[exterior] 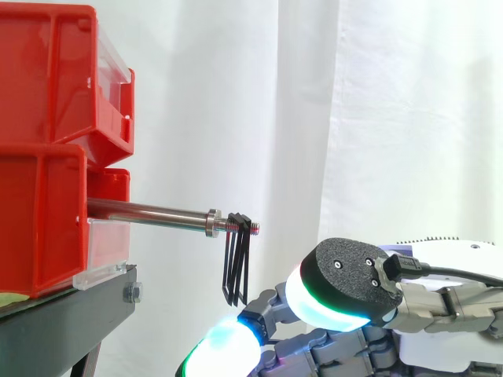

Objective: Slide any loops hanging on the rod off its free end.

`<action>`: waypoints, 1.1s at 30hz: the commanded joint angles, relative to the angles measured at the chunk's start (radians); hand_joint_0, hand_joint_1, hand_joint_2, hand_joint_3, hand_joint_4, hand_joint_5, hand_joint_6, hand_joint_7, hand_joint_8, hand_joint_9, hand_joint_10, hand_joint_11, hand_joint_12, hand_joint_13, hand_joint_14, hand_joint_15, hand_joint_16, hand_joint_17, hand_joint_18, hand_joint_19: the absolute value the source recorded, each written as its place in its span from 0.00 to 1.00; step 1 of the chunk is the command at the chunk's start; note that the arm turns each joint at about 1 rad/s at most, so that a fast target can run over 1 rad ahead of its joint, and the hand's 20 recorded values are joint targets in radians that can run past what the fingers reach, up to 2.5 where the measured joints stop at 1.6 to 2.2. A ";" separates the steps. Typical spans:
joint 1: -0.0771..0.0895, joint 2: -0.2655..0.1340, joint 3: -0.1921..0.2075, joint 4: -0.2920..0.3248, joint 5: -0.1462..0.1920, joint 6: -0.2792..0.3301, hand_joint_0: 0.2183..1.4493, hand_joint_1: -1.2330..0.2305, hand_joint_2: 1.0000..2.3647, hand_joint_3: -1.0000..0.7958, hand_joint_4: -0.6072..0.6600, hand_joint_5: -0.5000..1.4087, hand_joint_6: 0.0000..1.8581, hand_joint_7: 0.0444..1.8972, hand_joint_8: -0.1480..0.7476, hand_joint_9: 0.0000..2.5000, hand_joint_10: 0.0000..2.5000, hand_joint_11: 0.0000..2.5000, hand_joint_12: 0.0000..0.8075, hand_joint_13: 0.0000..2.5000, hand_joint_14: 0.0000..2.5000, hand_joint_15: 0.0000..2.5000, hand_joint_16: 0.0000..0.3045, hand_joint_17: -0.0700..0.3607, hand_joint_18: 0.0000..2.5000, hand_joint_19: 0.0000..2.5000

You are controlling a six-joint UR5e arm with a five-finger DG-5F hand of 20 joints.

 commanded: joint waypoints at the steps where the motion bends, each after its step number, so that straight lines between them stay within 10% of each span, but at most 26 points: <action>1: -0.002 -0.008 0.000 0.010 -0.006 -0.001 0.25 0.47 0.00 0.30 0.67 0.15 0.27 0.39 0.46 0.21 0.00 0.00 0.40 0.14 0.00 0.00 0.17 0.43 0.12 0.01; 7: -0.005 -0.078 0.054 0.053 -0.055 0.054 0.25 0.47 0.00 0.30 0.67 0.15 0.27 0.40 0.46 0.21 0.00 0.00 0.40 0.14 0.00 0.00 0.17 0.43 0.13 0.02; 22: -0.027 -0.100 0.082 0.100 -0.181 0.095 0.25 0.47 0.00 0.30 0.67 0.16 0.27 0.39 0.46 0.21 0.00 0.00 0.40 0.15 0.00 0.00 0.17 0.44 0.14 0.02; 33: -0.048 -0.100 0.111 0.096 -0.195 0.097 0.25 0.47 0.00 0.30 0.68 0.16 0.27 0.40 0.46 0.21 0.00 0.00 0.40 0.15 0.00 0.00 0.17 0.43 0.14 0.02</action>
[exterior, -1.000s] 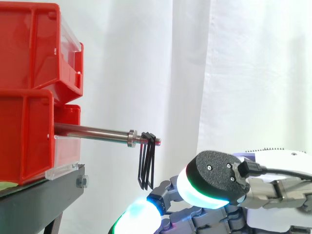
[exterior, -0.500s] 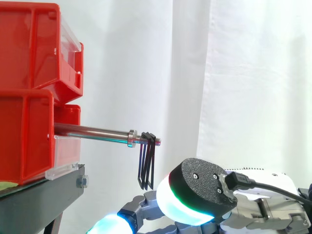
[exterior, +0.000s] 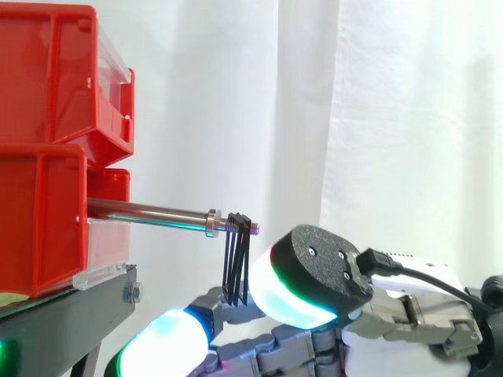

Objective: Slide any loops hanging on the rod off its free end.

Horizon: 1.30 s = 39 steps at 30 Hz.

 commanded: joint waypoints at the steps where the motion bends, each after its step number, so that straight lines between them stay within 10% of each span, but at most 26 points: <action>1: -0.006 0.001 0.011 -0.001 -0.008 -0.003 0.25 0.47 0.00 0.30 0.68 0.16 0.27 0.40 0.47 0.21 0.00 0.00 0.40 0.15 0.00 0.00 0.17 0.43 0.14 0.02; 39: -0.045 0.000 0.011 0.036 -0.030 -0.001 0.27 0.35 0.00 0.29 0.70 0.17 0.27 0.50 0.46 0.22 0.00 0.00 0.38 0.16 0.00 0.00 0.16 0.42 0.15 0.02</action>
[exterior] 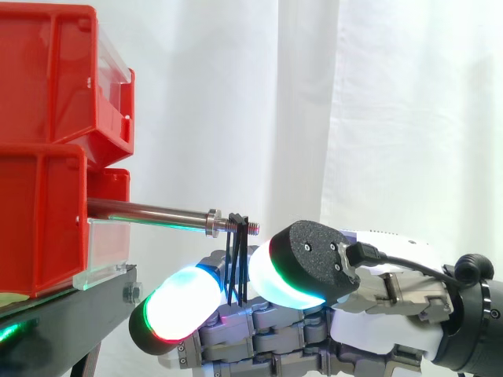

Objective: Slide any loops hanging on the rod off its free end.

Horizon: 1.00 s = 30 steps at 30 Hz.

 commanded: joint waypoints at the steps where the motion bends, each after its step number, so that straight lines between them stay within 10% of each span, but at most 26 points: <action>1: -0.001 0.000 0.000 0.000 0.000 0.000 0.27 0.35 0.00 0.29 0.70 0.17 0.27 0.50 0.46 0.22 0.00 0.00 0.38 0.16 0.00 0.00 0.16 0.42 0.15 0.02; 30: -0.010 -0.012 0.003 0.054 -0.028 0.000 0.28 0.36 0.00 0.30 0.70 0.18 0.27 0.54 0.46 0.23 0.00 0.00 0.38 0.17 0.00 0.00 0.16 0.41 0.17 0.03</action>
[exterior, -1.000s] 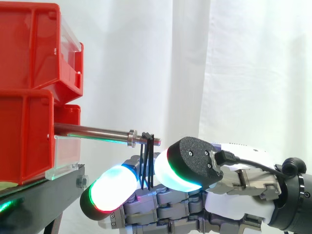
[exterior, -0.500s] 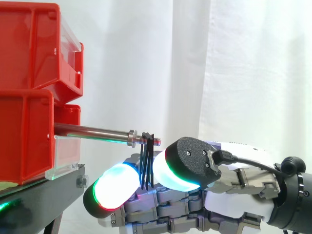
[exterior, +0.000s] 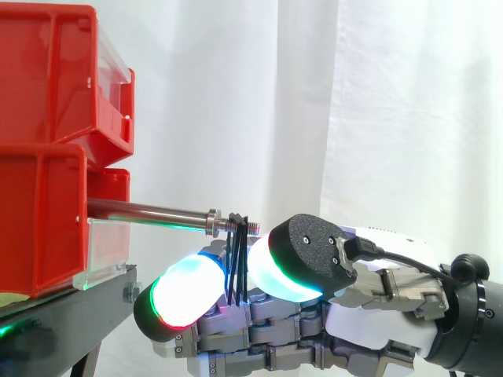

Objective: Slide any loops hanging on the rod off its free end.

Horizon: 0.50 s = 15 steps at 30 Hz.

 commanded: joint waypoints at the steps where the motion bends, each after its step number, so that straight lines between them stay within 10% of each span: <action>1: 0.000 0.000 0.001 0.001 -0.002 -0.001 0.28 0.36 0.00 0.30 0.70 0.18 0.27 0.55 0.46 0.23 0.00 0.00 0.38 0.17 0.00 0.00 0.16 0.41 0.17 0.03; 15: 0.004 0.000 0.001 -0.001 -0.012 -0.001 0.30 0.36 0.01 0.33 0.67 0.19 0.27 0.64 0.45 0.24 0.00 0.00 0.36 0.19 0.00 0.00 0.15 0.40 0.18 0.03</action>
